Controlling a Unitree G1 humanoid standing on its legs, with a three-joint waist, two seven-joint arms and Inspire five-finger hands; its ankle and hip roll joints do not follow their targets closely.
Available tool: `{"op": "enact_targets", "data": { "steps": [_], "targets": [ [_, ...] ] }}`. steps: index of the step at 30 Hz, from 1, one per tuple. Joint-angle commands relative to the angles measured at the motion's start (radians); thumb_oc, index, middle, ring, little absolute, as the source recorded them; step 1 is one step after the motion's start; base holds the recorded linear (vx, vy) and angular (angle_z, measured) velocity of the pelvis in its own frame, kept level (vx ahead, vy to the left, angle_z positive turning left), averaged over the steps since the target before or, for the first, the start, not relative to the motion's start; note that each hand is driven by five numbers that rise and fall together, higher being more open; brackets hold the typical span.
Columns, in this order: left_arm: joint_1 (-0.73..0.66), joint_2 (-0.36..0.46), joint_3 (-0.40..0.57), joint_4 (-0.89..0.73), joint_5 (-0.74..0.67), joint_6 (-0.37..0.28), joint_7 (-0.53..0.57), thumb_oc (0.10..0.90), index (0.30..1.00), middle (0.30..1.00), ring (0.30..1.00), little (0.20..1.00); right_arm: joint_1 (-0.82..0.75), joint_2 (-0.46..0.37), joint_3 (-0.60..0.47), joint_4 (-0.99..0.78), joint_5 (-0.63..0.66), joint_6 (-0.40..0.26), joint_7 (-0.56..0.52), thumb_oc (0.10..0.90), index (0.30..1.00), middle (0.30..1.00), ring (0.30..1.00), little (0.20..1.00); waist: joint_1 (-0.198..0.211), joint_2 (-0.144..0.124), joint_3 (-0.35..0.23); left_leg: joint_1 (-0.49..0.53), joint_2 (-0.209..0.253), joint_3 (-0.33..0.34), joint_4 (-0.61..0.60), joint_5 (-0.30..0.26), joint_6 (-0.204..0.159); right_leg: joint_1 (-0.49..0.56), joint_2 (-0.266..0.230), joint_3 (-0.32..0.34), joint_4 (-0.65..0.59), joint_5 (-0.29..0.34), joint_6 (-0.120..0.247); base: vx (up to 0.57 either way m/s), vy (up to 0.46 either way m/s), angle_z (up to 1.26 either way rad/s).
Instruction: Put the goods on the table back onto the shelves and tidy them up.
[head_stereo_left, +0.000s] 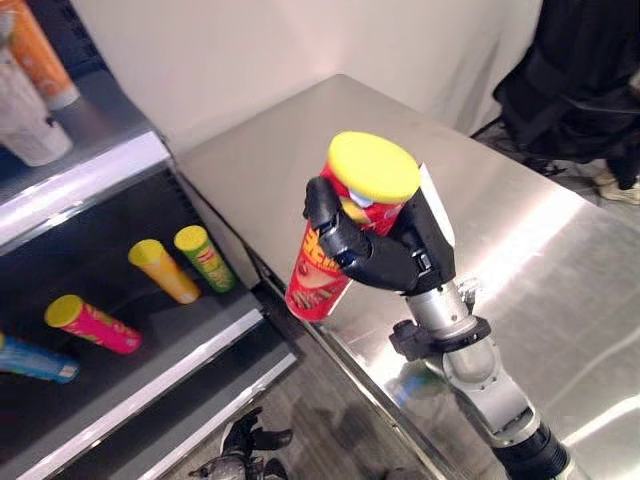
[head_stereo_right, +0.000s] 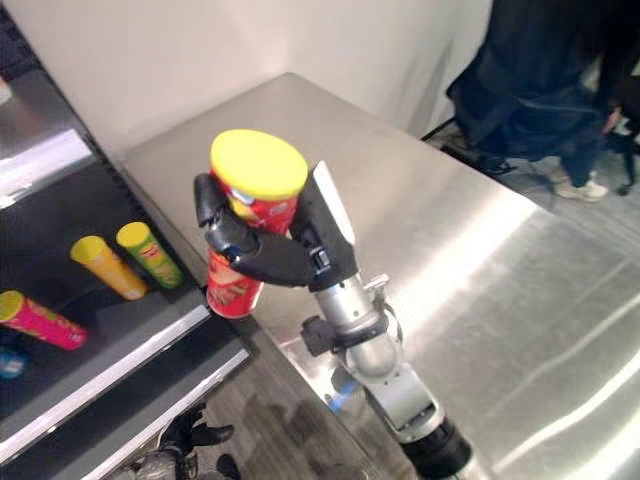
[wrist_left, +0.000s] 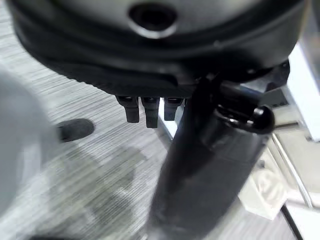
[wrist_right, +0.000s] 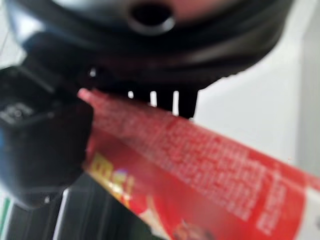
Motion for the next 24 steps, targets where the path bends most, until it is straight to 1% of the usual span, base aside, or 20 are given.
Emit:
{"op": "enact_targets", "data": {
  "steps": [1, 3, 5, 7, 8, 9, 10, 11, 12, 13, 14, 15, 16, 18, 19, 20, 21, 22, 23, 24],
  "targets": [
    [0.027, 0.017, -0.071, -0.008, 0.089, -0.033, 0.01, 0.8, 0.9, 0.9, 0.9, 0.9, -0.081, 0.07, -0.001, -0.117, 0.048, -0.096, -0.006, 0.4, 0.3, 0.3, 0.3, 0.3, 0.007, 0.004, -0.092, 0.159, 0.18, -0.024, 0.092, 0.063, -0.14, 0.014, -0.029, -0.042, 0.032, -0.079, 0.041, -0.09, 0.225, 0.4],
    [0.028, 0.015, -0.102, -0.001, 0.151, -0.028, 0.0, 0.8, 0.9, 0.9, 0.9, 0.9, -0.073, 0.065, -0.02, -0.122, 0.027, -0.095, -0.009, 0.4, 0.3, 0.3, 0.3, 0.3, -0.004, 0.023, -0.107, 0.204, 0.165, 0.06, -0.003, -0.002, -0.145, -0.006, -0.053, -0.044, 0.032, -0.052, 0.064, -0.08, 0.346, -0.04],
    [0.012, 0.017, -0.145, -0.003, 0.229, -0.028, -0.026, 0.8, 0.9, 0.9, 0.9, 0.9, -0.046, 0.064, -0.041, -0.127, -0.006, -0.087, -0.008, 0.4, 0.3, 0.3, 0.3, 0.3, -0.016, 0.041, -0.109, 0.236, 0.122, 0.111, -0.095, -0.06, -0.14, -0.042, -0.099, -0.044, 0.035, -0.012, 0.092, -0.18, 0.475, 0.08],
    [0.001, 0.022, -0.16, -0.009, 0.253, -0.036, -0.048, 0.8, 0.9, 0.9, 0.9, 0.9, -0.007, 0.065, -0.046, -0.126, -0.035, -0.079, -0.001, 0.4, 0.3, 0.3, 0.3, 0.3, -0.033, 0.038, -0.101, 0.217, 0.059, 0.109, -0.101, -0.145, -0.118, -0.085, -0.163, -0.037, 0.031, 0.063, 0.135, -0.33, 0.579, 0.43],
    [-0.014, 0.026, -0.153, 0.012, 0.268, -0.037, -0.057, 0.8, 0.9, 0.9, 0.9, 0.9, 0.023, 0.073, -0.042, -0.136, -0.054, -0.071, 0.004, 0.4, 0.3, 0.3, 0.3, 0.3, -0.041, 0.022, -0.083, 0.208, -0.009, 0.112, -0.101, -0.178, -0.09, -0.115, -0.222, -0.005, 0.02, 0.128, 0.169, -0.39, 0.641, 0.59],
    [-0.017, 0.032, -0.149, 0.015, 0.272, -0.041, -0.062, 0.8, 0.9, 0.9, 0.9, 0.9, 0.033, 0.076, -0.046, -0.137, -0.057, -0.061, 0.005, 0.4, 0.3, 0.3, 0.3, 0.3, -0.05, 0.013, -0.068, 0.204, -0.038, 0.113, -0.101, -0.192, -0.076, -0.132, -0.249, 0.004, 0.022, 0.18, 0.18, -0.41, 0.619, 0.23],
    [-0.02, 0.043, -0.145, 0.022, 0.287, -0.047, -0.053, 0.8, 0.9, 0.9, 0.9, 0.9, 0.028, 0.089, -0.037, -0.148, -0.066, -0.058, 0.011, 0.4, 0.3, 0.3, 0.3, 0.3, -0.053, 0.002, -0.045, 0.2, -0.066, 0.136, -0.101, -0.196, -0.055, -0.159, -0.264, 0.01, 0.019, 0.203, 0.184, -0.24, 0.331, -0.07],
    [-0.02, 0.044, -0.144, 0.023, 0.287, -0.047, -0.053, 0.8, 0.9, 0.9, 0.9, 0.9, 0.028, 0.09, -0.037, -0.149, -0.066, -0.057, 0.01, 0.4, 0.3, 0.3, 0.3, 0.3, -0.051, 0.001, -0.045, 0.2, -0.067, 0.138, -0.101, -0.196, -0.055, -0.161, -0.264, 0.013, 0.019, 0.204, 0.184, -0.23, 0.268, -0.32],
    [-0.015, 0.055, -0.132, 0.021, 0.288, -0.051, -0.048, 0.8, 0.9, 0.9, 0.9, 0.9, 0.028, 0.094, -0.027, -0.144, -0.071, -0.061, 0.01, 0.4, 0.3, 0.3, 0.3, 0.3, -0.054, -0.004, -0.031, 0.197, -0.075, 0.164, -0.101, -0.191, -0.051, -0.178, -0.271, 0.0, 0.02, 0.244, 0.193, -0.18, 0.172, -0.49],
    [-0.011, 0.062, -0.119, 0.015, 0.279, -0.05, -0.042, 0.8, 0.9, 0.9, 0.9, 0.9, 0.025, 0.097, -0.022, -0.142, -0.068, -0.059, 0.003, 0.4, 0.3, 0.3, 0.3, 0.3, -0.052, -0.002, -0.019, 0.192, -0.076, 0.18, -0.101, -0.183, -0.045, -0.19, -0.264, -0.026, 0.021, 0.23, 0.192, -0.22, 0.264, -0.51],
    [-0.008, 0.067, -0.11, 0.009, 0.267, -0.049, -0.042, 0.8, 0.9, 0.9, 0.9, 0.9, 0.022, 0.101, -0.016, -0.142, -0.061, -0.06, -0.001, 0.4, 0.3, 0.3, 0.3, 0.3, -0.043, 0.01, -0.012, 0.191, -0.071, 0.19, -0.101, -0.188, -0.043, -0.18, -0.247, -0.048, 0.024, 0.197, 0.195, -0.19, 0.152, -0.54],
    [-0.009, 0.067, -0.109, 0.008, 0.267, -0.048, -0.042, 0.8, 0.9, 0.9, 0.9, 0.9, 0.021, 0.1, -0.017, -0.142, -0.061, -0.061, -0.001, 0.4, 0.3, 0.3, 0.3, 0.3, -0.047, 0.002, -0.007, 0.185, -0.076, 0.198, -0.101, -0.171, -0.042, -0.187, -0.255, -0.061, 0.029, 0.206, 0.185, -0.22, 0.251, -0.64],
    [0.001, 0.071, -0.092, 0.0, 0.247, -0.045, -0.042, 0.8, 0.9, 0.9, 0.9, 0.9, 0.024, 0.097, -0.017, -0.144, -0.061, -0.066, -0.01, 0.4, 0.3, 0.3, 0.3, 0.3, -0.034, 0.009, -0.001, 0.169, -0.079, 0.212, -0.101, -0.169, -0.026, -0.152, -0.227, -0.07, 0.096, 0.151, 0.184, -0.28, 0.241, -0.76],
    [0.008, 0.071, -0.074, 0.015, 0.241, -0.038, -0.047, 0.8, 0.9, 0.9, 0.9, 0.9, 0.022, 0.097, -0.019, -0.145, -0.064, -0.066, -0.003, 0.4, 0.3, 0.3, 0.3, 0.3, -0.021, 0.01, -0.001, 0.145, -0.084, 0.228, -0.101, -0.145, -0.005, -0.124, -0.195, -0.051, 0.209, 0.056, 0.16, -0.33, 0.292, -0.7],
    [0.011, 0.078, -0.062, 0.03, 0.239, -0.032, -0.044, 0.8, 0.9, 0.9, 0.9, 0.9, 0.017, 0.099, -0.014, -0.148, -0.062, -0.067, 0.005, 0.4, 0.3, 0.3, 0.3, 0.3, -0.005, 0.013, -0.012, 0.122, -0.082, 0.245, -0.101, -0.127, 0.016, -0.095, -0.159, -0.027, 0.317, -0.032, 0.131, -0.35, 0.2, -0.54],
    [0.01, 0.082, -0.053, 0.031, 0.231, -0.031, -0.041, 0.8, 0.9, 0.9, 0.9, 0.9, 0.017, 0.101, -0.012, -0.148, -0.058, -0.069, 0.009, 0.4, 0.3, 0.3, 0.3, 0.3, 0.002, 0.014, -0.017, 0.11, -0.082, 0.252, -0.101, -0.118, 0.025, -0.076, -0.146, -0.024, 0.368, -0.06, 0.126, -0.25, 0.127, -0.36],
    [0.011, 0.082, -0.053, 0.031, 0.23, -0.031, -0.042, 0.8, 0.9, 0.9, 0.9, 0.9, 0.017, 0.102, -0.012, -0.147, -0.058, -0.069, 0.009, 0.4, 0.3, 0.3, 0.3, 0.3, 0.003, 0.011, -0.017, 0.111, -0.085, 0.253, -0.101, -0.12, 0.025, -0.082, -0.15, -0.02, 0.379, -0.068, 0.127, -0.26, 0.036, 0.05],
    [0.01, 0.089, -0.033, 0.032, 0.209, -0.031, -0.033, 0.8, 0.9, 0.9, 0.9, 0.9, 0.016, 0.103, -0.005, -0.141, -0.042, -0.075, 0.018, 0.4, 0.3, 0.3, 0.3, 0.3, 0.02, 0.005, -0.04, 0.074, -0.083, 0.276, -0.101, -0.099, 0.035, -0.017, -0.122, -0.019, 0.428, -0.114, 0.117, -0.17, 0.004, 0.11],
    [0.01, 0.09, -0.033, 0.032, 0.208, -0.031, -0.033, 0.8, 0.9, 0.9, 0.9, 0.9, 0.016, 0.104, -0.004, -0.14, -0.041, -0.076, 0.018, 0.4, 0.3, 0.3, 0.3, 0.3, 0.021, 0.003, -0.04, 0.076, -0.084, 0.277, -0.101, -0.1, 0.034, -0.017, -0.123, -0.018, 0.431, -0.117, 0.118, -0.23, 0.008, 0.03],
    [0.011, 0.093, -0.027, 0.032, 0.196, -0.031, -0.03, 0.8, 0.9, 0.9, 0.9, 0.9, 0.02, 0.105, -0.003, -0.137, -0.035, -0.078, 0.021, 0.4, 0.3, 0.3, 0.3, 0.3, 0.03, -0.005, -0.052, 0.06, -0.09, 0.279, -0.101, -0.091, 0.039, 0.01, -0.101, 0.004, 0.442, -0.129, 0.116, -0.12, -0.002, -0.09]
  ]
}}
